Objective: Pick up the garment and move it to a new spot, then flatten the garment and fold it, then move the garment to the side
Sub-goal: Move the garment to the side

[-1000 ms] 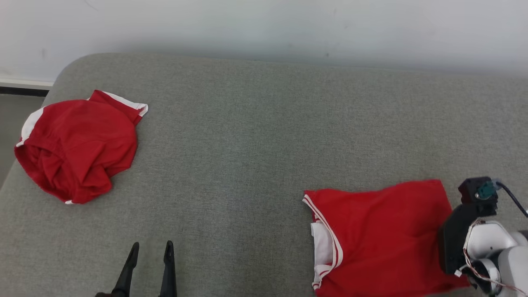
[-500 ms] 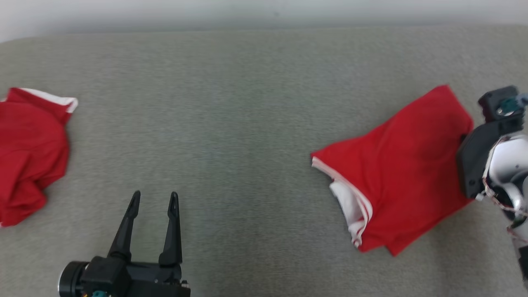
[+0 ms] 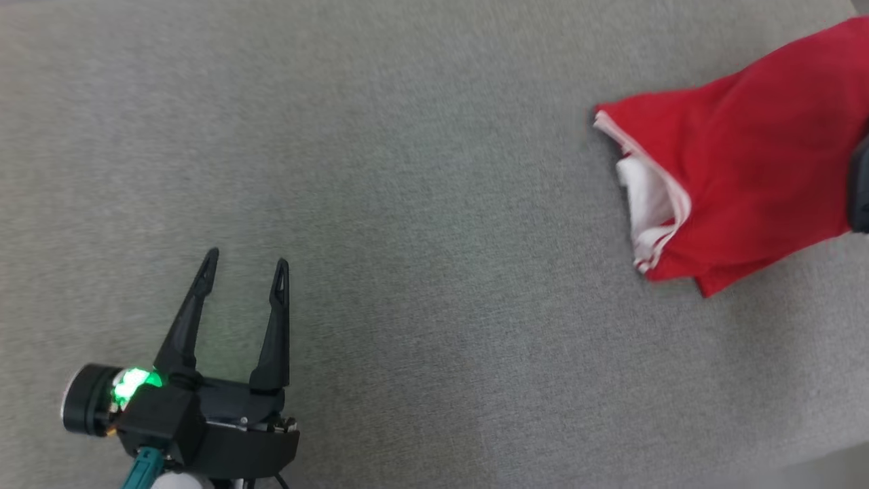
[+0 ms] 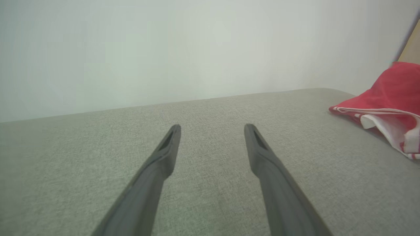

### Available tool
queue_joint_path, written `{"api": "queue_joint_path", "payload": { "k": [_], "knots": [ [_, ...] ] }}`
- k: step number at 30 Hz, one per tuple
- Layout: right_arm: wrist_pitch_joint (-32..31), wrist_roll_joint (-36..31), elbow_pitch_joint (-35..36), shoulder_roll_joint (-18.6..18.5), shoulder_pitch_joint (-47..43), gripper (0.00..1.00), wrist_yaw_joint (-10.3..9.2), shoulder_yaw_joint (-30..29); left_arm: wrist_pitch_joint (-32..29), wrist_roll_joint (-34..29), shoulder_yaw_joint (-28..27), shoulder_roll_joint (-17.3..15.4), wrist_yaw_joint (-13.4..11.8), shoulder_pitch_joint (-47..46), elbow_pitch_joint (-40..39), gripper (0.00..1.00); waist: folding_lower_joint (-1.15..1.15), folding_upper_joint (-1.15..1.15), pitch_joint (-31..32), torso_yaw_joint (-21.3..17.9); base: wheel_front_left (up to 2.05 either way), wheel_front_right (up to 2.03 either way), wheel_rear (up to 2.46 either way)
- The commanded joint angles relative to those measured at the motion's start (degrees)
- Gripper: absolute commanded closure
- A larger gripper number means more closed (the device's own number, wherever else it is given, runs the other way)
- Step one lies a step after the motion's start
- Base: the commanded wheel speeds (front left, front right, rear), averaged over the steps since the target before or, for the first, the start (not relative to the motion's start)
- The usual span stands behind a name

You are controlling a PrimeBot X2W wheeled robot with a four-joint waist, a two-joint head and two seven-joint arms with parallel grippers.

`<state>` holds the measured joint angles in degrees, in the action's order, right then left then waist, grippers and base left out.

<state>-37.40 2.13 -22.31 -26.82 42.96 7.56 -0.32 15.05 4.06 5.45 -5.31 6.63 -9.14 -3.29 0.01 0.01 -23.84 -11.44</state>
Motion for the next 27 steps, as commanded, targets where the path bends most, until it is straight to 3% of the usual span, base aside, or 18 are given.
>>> {"api": "queue_joint_path", "payload": {
  "k": [1, 10, 11, 14, 26, 27],
  "knots": [
    [2.8, -1.2, -1.7, -1.0, 2.0, 1.0, -0.17, -1.6, 0.2, -0.5, 0.3, -1.2, 0.4, -1.4, -1.0, 0.0, -0.01, -0.01, -6.2, -4.6, 0.0, 0.0, 0.0],
    [13.4, -5.5, -6.9, -1.3, 4.4, 1.0, -0.17, -6.1, 0.2, -1.6, 1.5, -3.6, 0.6, -2.9, -3.3, 0.0, -0.01, -0.01, -9.7, -6.4, 0.0, 0.0, 0.0],
    [14.5, -3.6, -7.5, -0.2, 4.4, 1.0, -0.16, -5.2, 0.2, -1.6, 1.6, -3.8, 0.6, -3.0, -3.4, 0.0, -0.01, -0.01, -9.9, -6.6, 0.0, 0.0, 0.0],
    [18.2, -5.5, -8.6, -1.7, 6.1, 1.0, -0.19, -3.9, 0.2, -1.7, 1.8, -4.2, 0.7, -2.7, -3.4, 0.0, -0.01, -0.01, -10.4, -7.0, 0.0, 0.0, 0.0],
    [21.2, -10.6, -9.8, -1.1, 6.8, 1.0, -0.18, -7.1, 0.1, -1.3, 2.5, -3.6, 0.7, -2.6, -2.7, 0.0, -0.01, -0.01, -10.3, -7.6, 0.0, 0.0, 0.0],
    [21.6, -10.7, -10.1, -1.1, 6.9, 0.87, -0.18, -7.2, 0.1, -1.3, 2.7, -3.5, 0.7, -2.7, -2.5, 0.0, -0.01, -0.01, -10.2, -7.4, 0.0, 0.0, 0.0]
  ]
}}
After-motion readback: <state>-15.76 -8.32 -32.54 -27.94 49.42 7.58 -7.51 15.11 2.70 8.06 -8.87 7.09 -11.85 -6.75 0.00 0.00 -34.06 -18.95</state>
